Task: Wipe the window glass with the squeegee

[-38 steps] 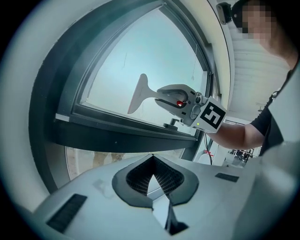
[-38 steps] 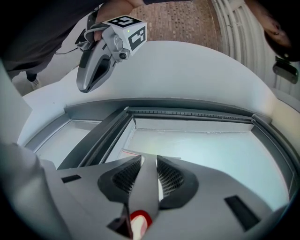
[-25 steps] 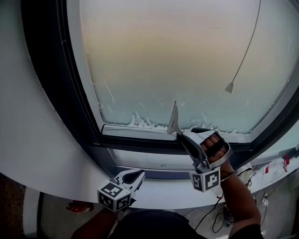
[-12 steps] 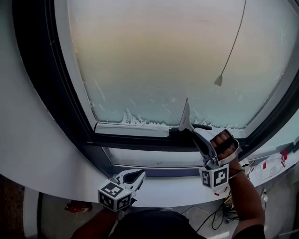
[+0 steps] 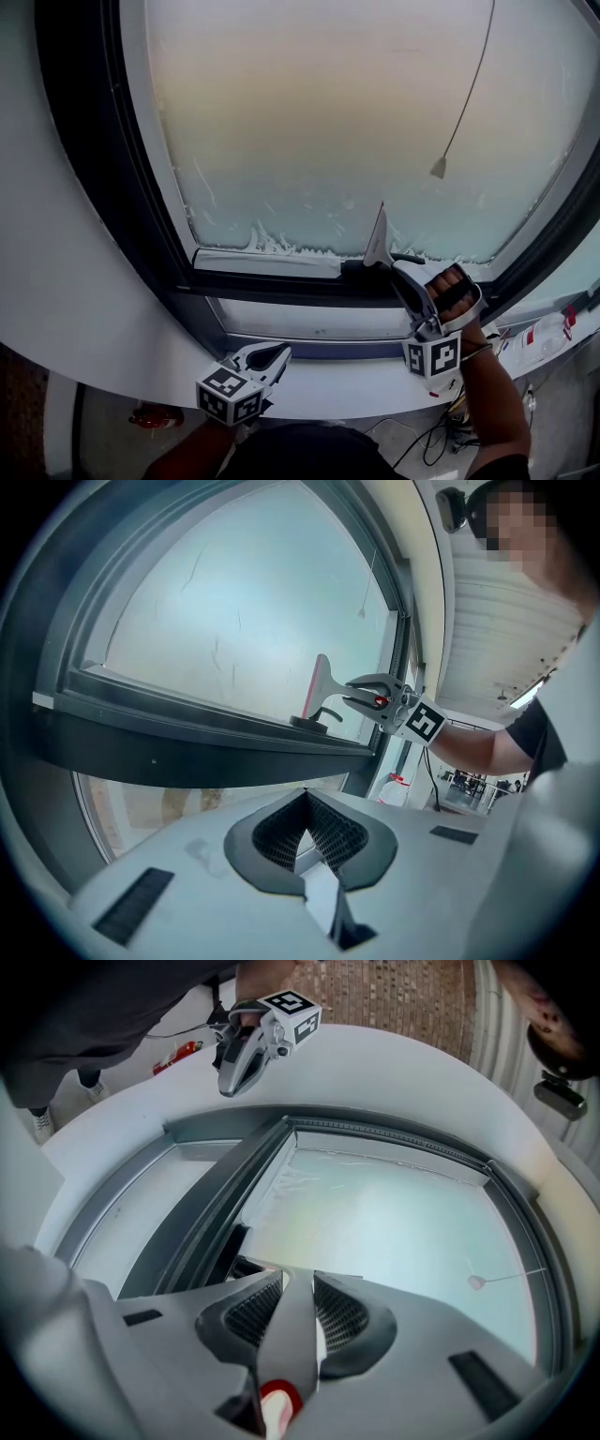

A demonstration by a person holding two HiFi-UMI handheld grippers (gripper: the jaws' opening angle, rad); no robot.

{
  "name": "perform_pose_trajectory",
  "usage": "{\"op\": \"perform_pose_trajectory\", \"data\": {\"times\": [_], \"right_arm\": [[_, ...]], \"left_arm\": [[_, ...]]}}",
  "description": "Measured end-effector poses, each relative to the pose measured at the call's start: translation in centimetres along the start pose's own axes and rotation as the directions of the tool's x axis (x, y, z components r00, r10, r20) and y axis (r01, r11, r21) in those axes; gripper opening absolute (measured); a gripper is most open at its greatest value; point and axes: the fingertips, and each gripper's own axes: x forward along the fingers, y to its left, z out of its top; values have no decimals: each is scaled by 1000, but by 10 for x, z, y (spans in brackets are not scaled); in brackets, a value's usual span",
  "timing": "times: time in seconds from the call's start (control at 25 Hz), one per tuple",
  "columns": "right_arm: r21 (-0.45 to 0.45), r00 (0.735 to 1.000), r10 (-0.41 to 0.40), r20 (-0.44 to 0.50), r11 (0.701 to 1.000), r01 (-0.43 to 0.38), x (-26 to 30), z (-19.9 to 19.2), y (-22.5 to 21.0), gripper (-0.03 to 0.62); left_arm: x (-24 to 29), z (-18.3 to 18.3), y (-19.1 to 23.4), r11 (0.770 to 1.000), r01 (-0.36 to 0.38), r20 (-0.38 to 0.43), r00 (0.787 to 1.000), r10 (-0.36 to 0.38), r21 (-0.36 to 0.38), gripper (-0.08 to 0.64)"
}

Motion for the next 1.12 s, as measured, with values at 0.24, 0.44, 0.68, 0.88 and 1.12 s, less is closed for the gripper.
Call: {"op": "perform_pose_trajectory", "data": {"times": [0.24, 0.44, 0.68, 0.88, 1.12], "right_arm": [[4, 1000, 5, -12, 1000, -5, -2, 3, -4, 95], [33, 999, -14, 29, 999, 13, -11, 29, -24, 95], [102, 975, -122, 186, 989, 104, 1, 107, -93, 95], [128, 941, -154, 302, 985, 120, 36, 172, -135, 95], [106, 921, -138, 365, 989, 106, 88, 225, -173, 94]], "left_arm": [[-6, 2, 2, 1000, 2, 5, 1000, -2, -7, 0], [-18, 10, 9, 1000, -14, 4, 1000, 14, 8, 0], [-51, 61, 32, 993, -80, 131, 989, 68, 86, 0], [-83, 96, 31, 987, -114, 223, 971, 86, 115, 0], [-115, 122, 37, 977, -161, 306, 945, 111, 143, 0]]}}
